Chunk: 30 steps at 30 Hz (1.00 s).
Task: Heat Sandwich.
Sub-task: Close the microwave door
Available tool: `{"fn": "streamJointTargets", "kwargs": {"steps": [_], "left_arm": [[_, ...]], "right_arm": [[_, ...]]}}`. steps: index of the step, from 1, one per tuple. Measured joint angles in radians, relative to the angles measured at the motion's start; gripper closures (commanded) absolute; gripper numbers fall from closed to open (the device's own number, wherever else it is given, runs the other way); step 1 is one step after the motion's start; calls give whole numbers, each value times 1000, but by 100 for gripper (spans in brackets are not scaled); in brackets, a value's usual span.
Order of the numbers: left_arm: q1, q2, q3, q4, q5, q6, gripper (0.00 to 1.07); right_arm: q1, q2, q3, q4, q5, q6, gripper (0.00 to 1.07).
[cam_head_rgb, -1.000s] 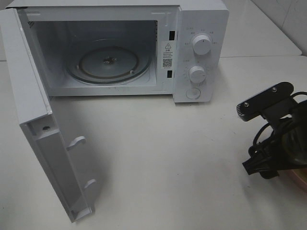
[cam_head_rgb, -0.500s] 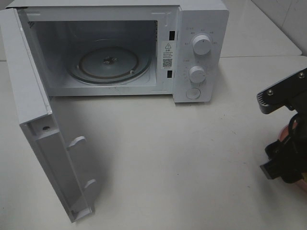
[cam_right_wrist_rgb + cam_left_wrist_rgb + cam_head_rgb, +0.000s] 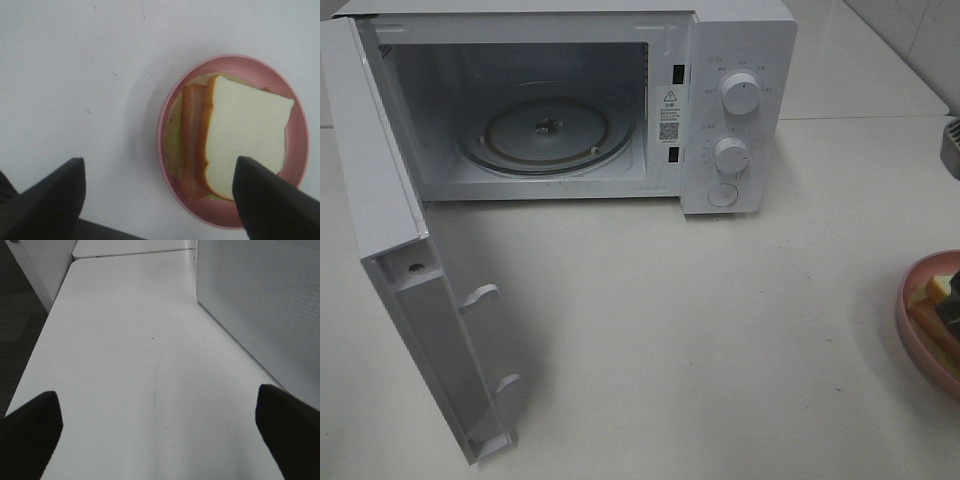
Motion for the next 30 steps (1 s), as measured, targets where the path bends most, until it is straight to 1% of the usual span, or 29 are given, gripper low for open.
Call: {"fn": "streamJointTargets", "kwargs": {"steps": [2, 4, 7, 9, 14, 16, 19, 20, 23, 26, 27, 28, 30], "left_arm": [[0, 0, 0, 0, 0, 0, 9], [0, 0, 0, 0, 0, 0, 9], [0, 0, 0, 0, 0, 0, 9], [0, 0, 0, 0, 0, 0, 9], [0, 0, 0, 0, 0, 0, 9], [0, 0, 0, 0, 0, 0, 9], [0, 0, 0, 0, 0, 0, 9], [0, 0, 0, 0, 0, 0, 9], [0, 0, 0, 0, 0, 0, 9], [0, 0, 0, 1, 0, 0, 9], [0, 0, 0, 1, 0, 0, 9], [0, 0, 0, 1, 0, 0, 9], [0, 0, 0, 1, 0, 0, 9]], "right_arm": [[0, -10, -7, 14, 11, -17, 30], [0, -38, -25, 62, 44, -66, 30], [0, -62, -33, 99, 63, -100, 30], [0, -109, -35, 139, 86, -136, 30], [0, -186, -35, 166, 106, -158, 30], [0, -269, -35, 169, 125, -165, 30], [0, -319, -35, 172, 143, -165, 31], [0, -362, -35, 174, 164, -167, 31], [-6, -394, -32, 177, 186, -164, 31], [-83, -440, -11, 206, 210, -166, 31], [-83, -440, -11, 206, 210, -166, 31], [-148, -457, 2, 225, 210, -173, 31], [-209, -477, 14, 251, 205, -191, 31]]}}
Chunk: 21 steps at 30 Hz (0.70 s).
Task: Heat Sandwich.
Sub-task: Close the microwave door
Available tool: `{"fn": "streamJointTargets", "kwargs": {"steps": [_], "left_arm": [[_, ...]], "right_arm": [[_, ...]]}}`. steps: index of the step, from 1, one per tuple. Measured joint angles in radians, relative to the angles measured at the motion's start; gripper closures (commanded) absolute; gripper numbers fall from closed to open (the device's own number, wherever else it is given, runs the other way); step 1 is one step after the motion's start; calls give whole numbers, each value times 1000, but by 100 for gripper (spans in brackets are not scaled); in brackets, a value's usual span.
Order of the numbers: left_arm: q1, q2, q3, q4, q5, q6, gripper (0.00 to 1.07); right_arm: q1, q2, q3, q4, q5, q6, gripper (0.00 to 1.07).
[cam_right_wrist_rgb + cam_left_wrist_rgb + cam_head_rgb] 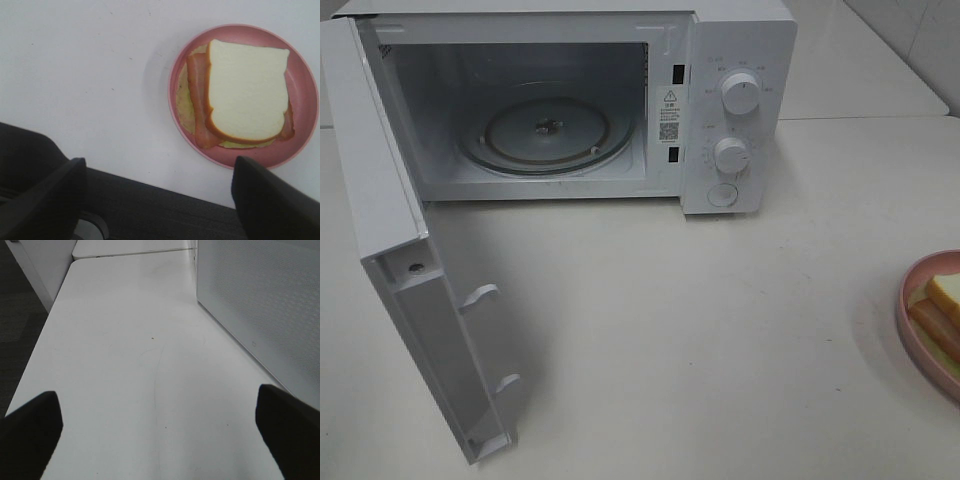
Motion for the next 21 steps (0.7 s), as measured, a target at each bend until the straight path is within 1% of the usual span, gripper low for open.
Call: {"fn": "streamJointTargets", "kwargs": {"steps": [1, 2, 3, 5, 6, 7, 9, 10, 11, 14, 15, 16, 21], "left_arm": [[0, 0, 0, 0, 0, 0, 9], [0, 0, 0, 0, 0, 0, 9], [0, 0, 0, 0, 0, 0, 9], [0, 0, 0, 0, 0, 0, 9], [0, 0, 0, 0, 0, 0, 9], [0, 0, 0, 0, 0, 0, 9], [0, 0, 0, 0, 0, 0, 9], [0, 0, 0, 0, 0, 0, 9], [0, 0, 0, 0, 0, 0, 9], [0, 0, 0, 0, 0, 0, 9], [0, 0, 0, 0, 0, 0, 9], [0, 0, 0, 0, 0, 0, 9], [0, 0, 0, 0, 0, 0, 9]], "right_arm": [[0, 0, 0, 0, 0, 0, 31], [-33, -13, 7, 12, -5, -11, 31], [-90, -43, 21, 34, -24, -33, 31], [-145, -72, 35, 54, -43, -51, 31], [-145, -72, 35, 54, -43, -51, 31], [-185, -103, 50, 73, -57, -54, 31], [-224, -139, 64, 86, -71, -59, 31], [-224, -139, 64, 86, -71, -59, 31], [-255, -172, 75, 93, -79, -68, 31], [-294, -216, 98, 95, -83, -70, 31], [-294, -216, 98, 95, -83, -70, 31], [-316, -245, 112, 100, -100, -71, 31], [-361, -310, 117, 101, -116, -73, 31]]}}
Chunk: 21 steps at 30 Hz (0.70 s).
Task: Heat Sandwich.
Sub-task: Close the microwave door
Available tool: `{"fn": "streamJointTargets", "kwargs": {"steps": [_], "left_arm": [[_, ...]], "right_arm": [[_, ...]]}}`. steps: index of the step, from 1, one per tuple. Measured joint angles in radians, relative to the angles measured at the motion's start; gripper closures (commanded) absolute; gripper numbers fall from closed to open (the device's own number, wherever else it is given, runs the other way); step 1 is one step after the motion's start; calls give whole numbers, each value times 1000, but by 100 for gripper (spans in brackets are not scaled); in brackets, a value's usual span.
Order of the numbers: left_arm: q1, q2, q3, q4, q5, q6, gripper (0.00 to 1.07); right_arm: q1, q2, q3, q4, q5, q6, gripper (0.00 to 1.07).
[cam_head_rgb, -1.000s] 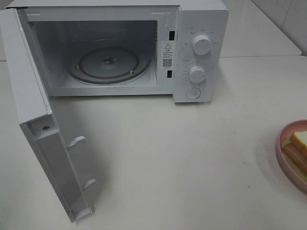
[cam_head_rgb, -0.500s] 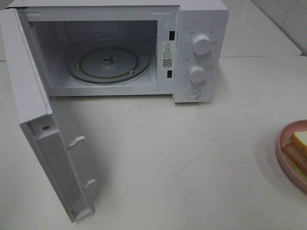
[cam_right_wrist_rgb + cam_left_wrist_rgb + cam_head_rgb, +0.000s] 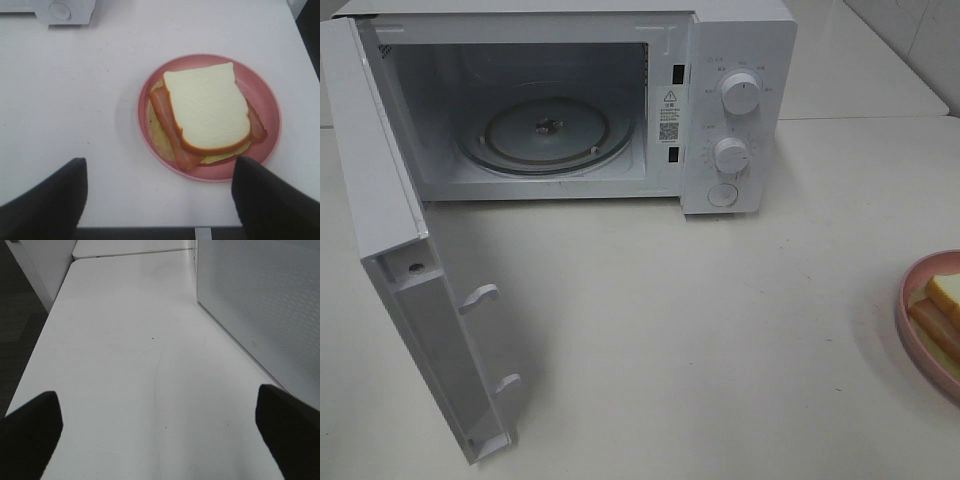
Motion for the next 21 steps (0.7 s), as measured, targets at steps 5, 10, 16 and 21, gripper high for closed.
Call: {"fn": "streamJointTargets", "kwargs": {"steps": [5, 10, 16, 21], "left_arm": [[0, 0, 0, 0, 0, 0, 9], [0, 0, 0, 0, 0, 0, 9], [0, 0, 0, 0, 0, 0, 9], [0, 0, 0, 0, 0, 0, 9]], "right_arm": [[-25, -60, 0, 3, -4, -1, 31], [-39, -118, 0, 14, -7, -3, 31], [-39, -148, 0, 17, -9, -4, 31], [-39, -148, 0, 17, -9, -5, 31]]}}
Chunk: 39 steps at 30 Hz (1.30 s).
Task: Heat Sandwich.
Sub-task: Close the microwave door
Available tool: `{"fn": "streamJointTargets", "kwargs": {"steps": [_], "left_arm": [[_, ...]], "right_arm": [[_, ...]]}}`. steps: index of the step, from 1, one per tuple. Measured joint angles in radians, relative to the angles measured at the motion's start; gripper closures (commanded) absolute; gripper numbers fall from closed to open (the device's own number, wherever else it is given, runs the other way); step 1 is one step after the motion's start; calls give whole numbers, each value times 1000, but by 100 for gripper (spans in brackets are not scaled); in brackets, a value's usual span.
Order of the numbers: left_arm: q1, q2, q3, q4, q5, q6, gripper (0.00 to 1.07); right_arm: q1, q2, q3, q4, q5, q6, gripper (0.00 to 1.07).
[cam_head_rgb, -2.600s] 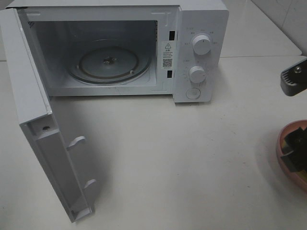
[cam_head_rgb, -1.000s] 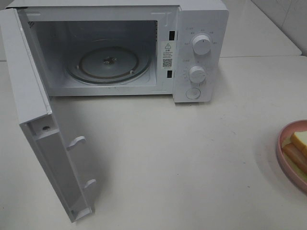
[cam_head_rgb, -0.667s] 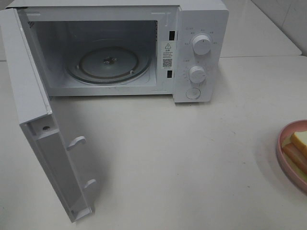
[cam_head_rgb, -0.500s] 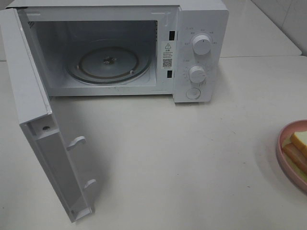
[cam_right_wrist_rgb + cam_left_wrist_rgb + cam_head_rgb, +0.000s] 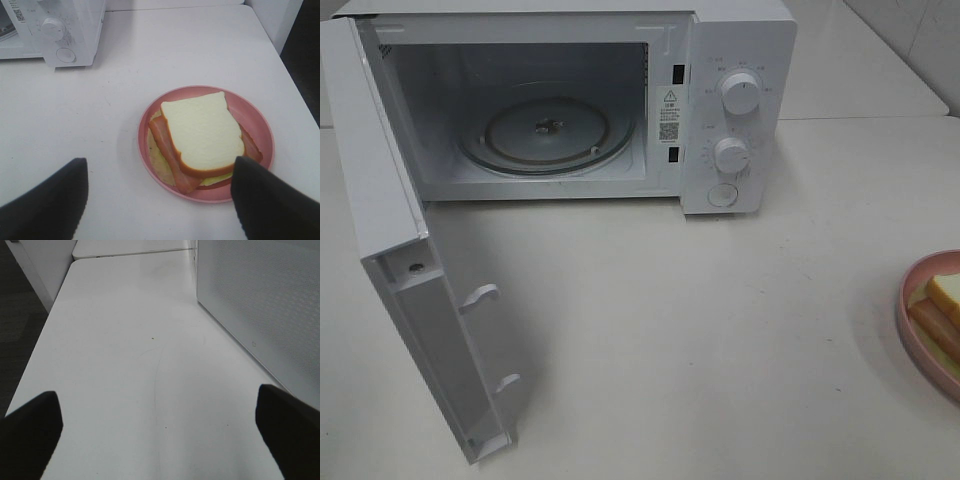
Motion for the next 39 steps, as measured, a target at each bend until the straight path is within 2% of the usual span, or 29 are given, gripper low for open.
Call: {"fn": "streamJointTargets", "kwargs": {"steps": [39], "left_arm": [[0, 0, 0, 0, 0, 0, 9]], "right_arm": [[0, 0, 0, 0, 0, -4, 31]]}}
